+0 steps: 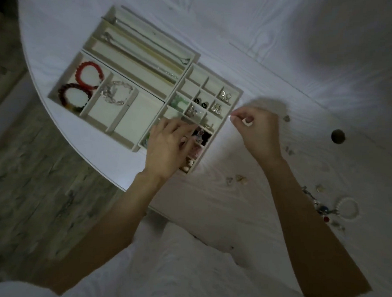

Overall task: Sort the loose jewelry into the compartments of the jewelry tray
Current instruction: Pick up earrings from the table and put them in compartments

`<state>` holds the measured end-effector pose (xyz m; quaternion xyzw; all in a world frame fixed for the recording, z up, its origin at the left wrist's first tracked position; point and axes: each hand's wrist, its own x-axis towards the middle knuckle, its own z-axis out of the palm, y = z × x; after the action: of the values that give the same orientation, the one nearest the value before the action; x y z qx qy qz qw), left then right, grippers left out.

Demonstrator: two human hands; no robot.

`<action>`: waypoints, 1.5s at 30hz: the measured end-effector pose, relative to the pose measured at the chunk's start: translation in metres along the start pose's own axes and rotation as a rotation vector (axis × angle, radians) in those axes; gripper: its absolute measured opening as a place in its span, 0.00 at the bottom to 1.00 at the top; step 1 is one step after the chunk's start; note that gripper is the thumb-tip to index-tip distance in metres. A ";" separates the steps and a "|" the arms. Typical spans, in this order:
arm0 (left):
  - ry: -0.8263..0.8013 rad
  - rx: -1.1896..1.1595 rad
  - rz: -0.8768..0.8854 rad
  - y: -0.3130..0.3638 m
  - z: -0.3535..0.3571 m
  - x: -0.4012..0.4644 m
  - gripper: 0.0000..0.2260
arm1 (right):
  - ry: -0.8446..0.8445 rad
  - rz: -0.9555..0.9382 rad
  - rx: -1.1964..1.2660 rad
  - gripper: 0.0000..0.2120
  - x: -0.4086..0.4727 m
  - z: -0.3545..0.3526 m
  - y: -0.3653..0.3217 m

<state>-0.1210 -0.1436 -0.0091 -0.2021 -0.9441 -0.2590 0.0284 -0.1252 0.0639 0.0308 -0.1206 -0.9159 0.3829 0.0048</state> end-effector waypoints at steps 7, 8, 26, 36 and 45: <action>0.046 0.038 -0.168 -0.046 -0.018 0.014 0.14 | -0.012 -0.158 -0.260 0.04 0.059 0.049 -0.020; 0.052 0.036 -0.173 -0.050 -0.019 0.015 0.14 | -0.006 -0.198 -0.301 0.03 0.062 0.053 -0.021; 0.083 -0.044 -0.155 -0.060 -0.026 0.019 0.12 | 0.151 -0.370 -0.500 0.06 0.059 0.073 -0.017; 0.066 -0.017 -0.184 -0.057 -0.025 0.012 0.14 | 0.056 -0.327 -0.409 0.10 0.046 0.063 -0.011; 0.036 0.029 -0.171 -0.064 -0.021 0.010 0.14 | 0.012 -0.339 -0.439 0.13 0.053 0.065 -0.007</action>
<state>-0.1571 -0.2009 -0.0196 -0.1156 -0.9609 -0.2502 0.0259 -0.1846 0.0257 -0.0150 0.0341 -0.9840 0.1685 0.0478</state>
